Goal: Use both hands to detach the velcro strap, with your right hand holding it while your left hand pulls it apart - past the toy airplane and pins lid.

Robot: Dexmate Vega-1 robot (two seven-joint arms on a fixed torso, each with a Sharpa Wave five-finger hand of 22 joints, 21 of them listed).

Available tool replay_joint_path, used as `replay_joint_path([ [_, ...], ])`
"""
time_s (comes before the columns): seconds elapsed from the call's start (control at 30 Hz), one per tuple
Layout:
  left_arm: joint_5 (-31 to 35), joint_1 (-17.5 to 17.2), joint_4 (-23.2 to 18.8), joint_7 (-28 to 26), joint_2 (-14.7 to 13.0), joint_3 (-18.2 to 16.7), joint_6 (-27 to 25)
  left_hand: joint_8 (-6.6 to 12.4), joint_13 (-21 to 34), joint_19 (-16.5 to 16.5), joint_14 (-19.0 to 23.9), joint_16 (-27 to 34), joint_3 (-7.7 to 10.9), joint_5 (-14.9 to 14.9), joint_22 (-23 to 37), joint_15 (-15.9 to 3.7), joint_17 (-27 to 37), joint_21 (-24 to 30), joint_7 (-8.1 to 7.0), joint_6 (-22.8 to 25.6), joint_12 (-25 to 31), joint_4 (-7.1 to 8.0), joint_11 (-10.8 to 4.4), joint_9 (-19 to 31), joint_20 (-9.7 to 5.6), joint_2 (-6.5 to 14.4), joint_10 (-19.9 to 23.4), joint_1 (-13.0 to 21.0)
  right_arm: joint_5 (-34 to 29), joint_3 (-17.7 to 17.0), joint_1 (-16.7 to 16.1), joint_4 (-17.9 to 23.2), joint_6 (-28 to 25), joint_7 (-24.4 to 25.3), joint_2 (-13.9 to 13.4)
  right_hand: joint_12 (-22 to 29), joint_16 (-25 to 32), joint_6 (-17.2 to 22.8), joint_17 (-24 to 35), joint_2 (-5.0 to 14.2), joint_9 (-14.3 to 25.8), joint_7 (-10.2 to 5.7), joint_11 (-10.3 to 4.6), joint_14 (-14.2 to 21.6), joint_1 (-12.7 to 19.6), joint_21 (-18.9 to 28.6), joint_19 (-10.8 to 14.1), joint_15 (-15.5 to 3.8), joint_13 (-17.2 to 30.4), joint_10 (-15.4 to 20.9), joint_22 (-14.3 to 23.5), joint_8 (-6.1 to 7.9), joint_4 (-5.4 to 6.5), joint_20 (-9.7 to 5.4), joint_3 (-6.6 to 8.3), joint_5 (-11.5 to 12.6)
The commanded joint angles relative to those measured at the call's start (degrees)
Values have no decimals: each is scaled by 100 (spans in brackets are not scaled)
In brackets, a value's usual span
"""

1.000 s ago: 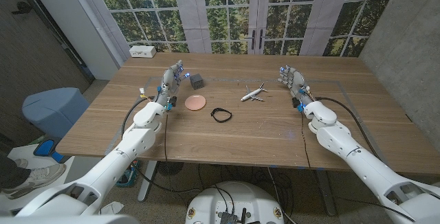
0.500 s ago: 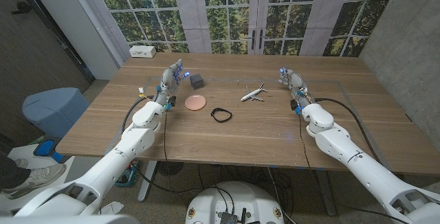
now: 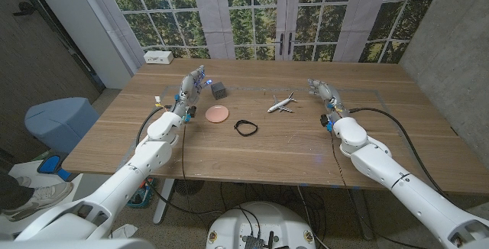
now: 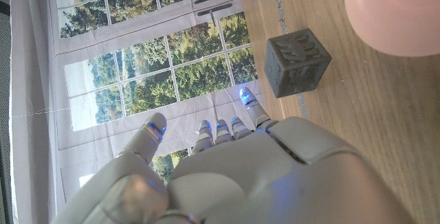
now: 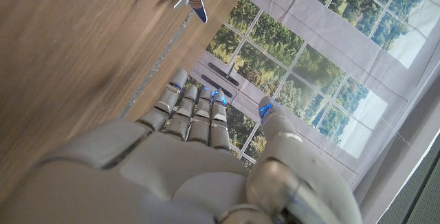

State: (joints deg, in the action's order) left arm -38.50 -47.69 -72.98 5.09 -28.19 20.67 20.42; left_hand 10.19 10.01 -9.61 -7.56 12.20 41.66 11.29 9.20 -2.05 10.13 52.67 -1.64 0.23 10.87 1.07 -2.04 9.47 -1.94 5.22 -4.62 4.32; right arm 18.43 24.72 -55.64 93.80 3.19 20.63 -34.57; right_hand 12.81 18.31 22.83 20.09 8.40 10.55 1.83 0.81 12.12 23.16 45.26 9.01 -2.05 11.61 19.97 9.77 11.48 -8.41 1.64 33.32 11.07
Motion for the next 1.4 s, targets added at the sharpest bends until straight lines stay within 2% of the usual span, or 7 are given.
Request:
replay_joint_path([
  [0.03,16,-16,-58,43,-30,16,1,35,12,-347,42,-19,17,47,18,-170,8,-34,-9,51,43,-41,1,33,-130,294,45,-10,-699,159,-185,739,-760,409,-280,16,45,64,35,-13,21,-34,-42,31,93,-34,32,-61,40,56,18,52,-72,-19,2,58],
  [0.5,-7,-132,-222,37,-92,-2,-12,32,13,-298,68,-31,20,49,20,-170,9,-73,-9,68,44,-57,4,34,-101,289,62,-19,-1210,326,-298,1325,-1454,485,-473,40,97,164,75,27,28,-73,-74,53,162,-57,62,-98,65,123,27,73,-87,-14,-20,79],
  [0.87,-5,-227,-370,6,-132,-6,-23,28,13,-277,76,-41,19,49,21,-169,13,-111,-10,74,39,-63,-3,35,-84,289,60,-31,-1742,515,-317,1697,-1892,545,-599,58,141,221,103,20,31,-97,-60,73,291,-59,153,-114,83,183,30,76,-145,63,-23,105],
  [1.03,-10,-271,-429,-12,-142,-13,-18,26,13,-271,81,-46,22,49,21,-173,11,-128,-15,76,40,-71,-2,35,-78,289,67,-31,-1955,603,-307,1855,-2075,484,-666,59,156,248,122,32,33,-125,-87,58,331,-78,143,-140,92,191,32,75,-137,30,-35,113],
  [1.4,-16,-305,-469,12,-157,-22,19,25,13,-247,90,-52,28,52,22,-175,14,-160,-19,85,40,-70,0,36,-68,313,74,-37,-2426,863,-219,2023,-2392,418,-644,67,186,304,148,48,36,-129,-86,63,374,-84,181,-164,103,219,34,82,-126,13,-54,124],
])
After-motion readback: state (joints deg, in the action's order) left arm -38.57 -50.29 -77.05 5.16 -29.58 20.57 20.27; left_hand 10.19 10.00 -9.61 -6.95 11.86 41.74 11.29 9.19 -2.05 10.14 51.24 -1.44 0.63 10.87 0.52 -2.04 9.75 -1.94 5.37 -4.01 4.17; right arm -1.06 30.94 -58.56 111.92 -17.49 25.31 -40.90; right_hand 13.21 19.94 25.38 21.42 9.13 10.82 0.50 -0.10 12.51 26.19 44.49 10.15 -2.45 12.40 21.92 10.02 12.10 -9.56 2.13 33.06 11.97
